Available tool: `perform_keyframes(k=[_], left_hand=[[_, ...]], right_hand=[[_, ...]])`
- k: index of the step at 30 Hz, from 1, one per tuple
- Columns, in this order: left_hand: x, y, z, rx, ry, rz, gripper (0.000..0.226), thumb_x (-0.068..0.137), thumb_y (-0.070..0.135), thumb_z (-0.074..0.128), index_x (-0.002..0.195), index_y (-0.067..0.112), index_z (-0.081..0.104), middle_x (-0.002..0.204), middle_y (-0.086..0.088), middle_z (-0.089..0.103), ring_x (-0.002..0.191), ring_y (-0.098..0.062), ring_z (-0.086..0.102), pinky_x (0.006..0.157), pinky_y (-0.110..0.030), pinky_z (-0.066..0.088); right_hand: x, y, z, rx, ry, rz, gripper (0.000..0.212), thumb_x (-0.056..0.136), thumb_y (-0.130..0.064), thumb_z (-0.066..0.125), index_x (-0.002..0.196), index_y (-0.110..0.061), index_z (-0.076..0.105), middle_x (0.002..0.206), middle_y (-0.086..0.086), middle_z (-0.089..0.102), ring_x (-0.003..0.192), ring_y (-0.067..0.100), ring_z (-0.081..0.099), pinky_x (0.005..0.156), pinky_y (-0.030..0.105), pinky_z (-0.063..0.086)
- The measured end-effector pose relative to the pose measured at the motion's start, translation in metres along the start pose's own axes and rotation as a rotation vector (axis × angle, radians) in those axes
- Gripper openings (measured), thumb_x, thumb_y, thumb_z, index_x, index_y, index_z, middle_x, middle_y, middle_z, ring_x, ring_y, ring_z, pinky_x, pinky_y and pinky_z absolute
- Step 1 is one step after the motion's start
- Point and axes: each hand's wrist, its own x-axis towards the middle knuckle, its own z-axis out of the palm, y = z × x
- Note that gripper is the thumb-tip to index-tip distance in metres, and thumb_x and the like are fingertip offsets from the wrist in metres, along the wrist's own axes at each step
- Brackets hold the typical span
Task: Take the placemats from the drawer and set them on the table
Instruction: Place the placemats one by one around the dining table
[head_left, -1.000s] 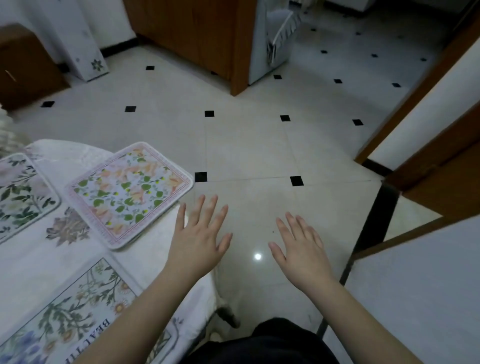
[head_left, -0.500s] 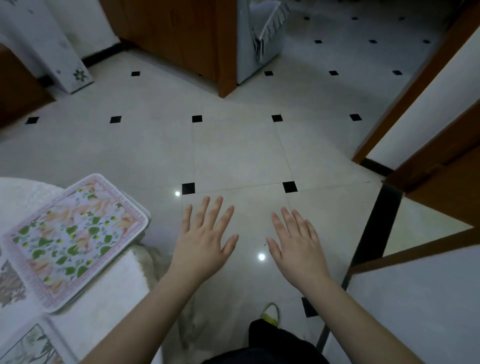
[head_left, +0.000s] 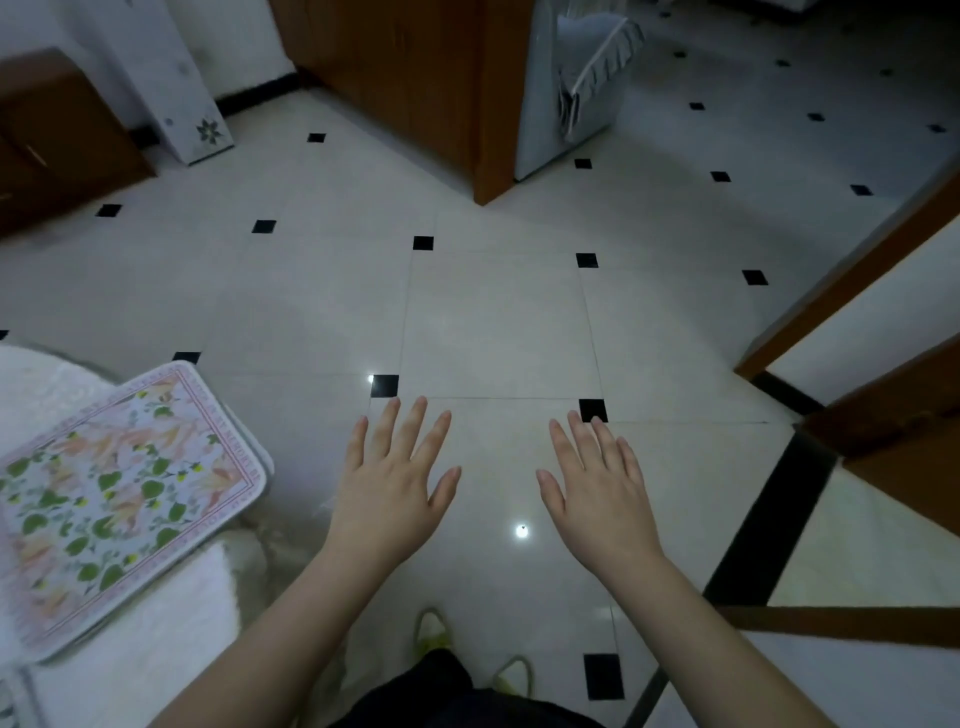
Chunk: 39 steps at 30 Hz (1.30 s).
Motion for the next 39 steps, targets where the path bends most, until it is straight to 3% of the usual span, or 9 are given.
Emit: perform_keyframes(k=[7, 9, 13, 17, 20, 27, 29, 34, 39], left_hand=[[0.042, -0.046, 0.004, -0.045, -0.008, -0.08, 0.067, 0.097, 0.057, 0.022, 0.151, 0.023, 0.04, 0.156, -0.009, 0.039, 0.145, -0.033, 0.035, 0.118, -0.054, 0.027], [0.058, -0.068, 0.007, -0.074, -0.019, -0.105, 0.067, 0.097, 0.058, 0.021, 0.153, 0.024, 0.037, 0.158, -0.008, 0.037, 0.146, -0.032, 0.033, 0.118, -0.053, 0.023], [0.082, -0.116, 0.014, -0.114, -0.077, -0.093, 0.073, 0.092, 0.066, 0.009, 0.158, 0.033, 0.013, 0.165, -0.001, 0.016, 0.153, -0.025, 0.01, 0.123, -0.049, 0.004], [0.103, -0.15, 0.008, -0.053, -0.041, -0.128, 0.069, 0.095, 0.059, 0.02, 0.154, 0.026, 0.036, 0.158, -0.004, 0.037, 0.148, -0.028, 0.031, 0.12, -0.051, 0.017], [0.117, -0.175, 0.006, -0.039, -0.005, -0.164, 0.065, 0.096, 0.056, 0.027, 0.148, 0.023, 0.046, 0.154, -0.007, 0.045, 0.142, -0.03, 0.041, 0.115, -0.049, 0.015], [0.141, -0.215, 0.013, -0.088, -0.011, -0.348, 0.067, 0.097, 0.056, 0.019, 0.153, 0.024, 0.038, 0.158, -0.006, 0.037, 0.147, -0.029, 0.032, 0.119, -0.05, 0.018], [0.15, -0.224, 0.015, -0.077, 0.004, -0.398, 0.066, 0.099, 0.056, 0.017, 0.15, 0.023, 0.043, 0.155, -0.007, 0.042, 0.143, -0.031, 0.039, 0.118, -0.05, 0.02], [0.178, -0.24, 0.015, -0.084, 0.054, -0.545, 0.061, 0.098, 0.052, 0.03, 0.151, 0.024, 0.042, 0.158, -0.005, 0.038, 0.144, -0.029, 0.038, 0.115, -0.052, 0.031], [0.196, -0.245, 0.007, -0.028, 0.041, -0.729, 0.058, 0.098, 0.049, 0.032, 0.146, 0.024, 0.049, 0.155, -0.006, 0.043, 0.142, -0.03, 0.042, 0.113, -0.048, 0.023]], right_hand=[[0.073, -0.035, 0.0, -0.026, 0.023, -0.09, 0.06, 0.095, -0.046, 0.03, 0.142, -0.016, 0.049, 0.148, 0.007, 0.047, 0.137, 0.029, 0.042, 0.113, 0.041, 0.021], [0.101, -0.052, 0.0, -0.033, 0.018, -0.118, 0.061, 0.095, -0.047, 0.027, 0.144, -0.017, 0.047, 0.15, 0.006, 0.044, 0.139, 0.028, 0.039, 0.116, 0.043, 0.024], [0.152, -0.09, -0.002, -0.062, -0.007, -0.203, 0.064, 0.096, -0.049, 0.02, 0.149, -0.019, 0.038, 0.155, 0.004, 0.036, 0.144, 0.027, 0.031, 0.117, 0.043, 0.02], [0.188, -0.121, -0.004, -0.091, 0.009, -0.252, 0.062, 0.096, -0.047, 0.024, 0.146, -0.018, 0.044, 0.151, 0.005, 0.042, 0.14, 0.027, 0.039, 0.114, 0.043, 0.025], [0.215, -0.142, -0.002, -0.097, -0.007, -0.304, 0.06, 0.095, -0.046, 0.026, 0.144, -0.017, 0.047, 0.149, 0.005, 0.046, 0.137, 0.027, 0.042, 0.112, 0.044, 0.029], [0.287, -0.184, -0.002, -0.097, -0.01, -0.459, 0.06, 0.095, -0.046, 0.028, 0.143, -0.017, 0.047, 0.148, 0.005, 0.046, 0.137, 0.028, 0.043, 0.112, 0.044, 0.03], [0.31, -0.195, 0.0, -0.094, -0.018, -0.52, 0.06, 0.095, -0.046, 0.026, 0.145, -0.018, 0.045, 0.15, 0.005, 0.044, 0.138, 0.027, 0.041, 0.113, 0.043, 0.026], [0.382, -0.218, 0.004, -0.031, -0.054, -0.682, 0.064, 0.096, -0.049, 0.018, 0.15, -0.019, 0.036, 0.156, 0.003, 0.034, 0.145, 0.026, 0.029, 0.117, 0.043, 0.02], [0.446, -0.243, -0.002, -0.023, -0.095, -0.861, 0.063, 0.096, -0.047, 0.021, 0.149, -0.017, 0.038, 0.155, 0.005, 0.037, 0.143, 0.027, 0.031, 0.115, 0.045, 0.025]])
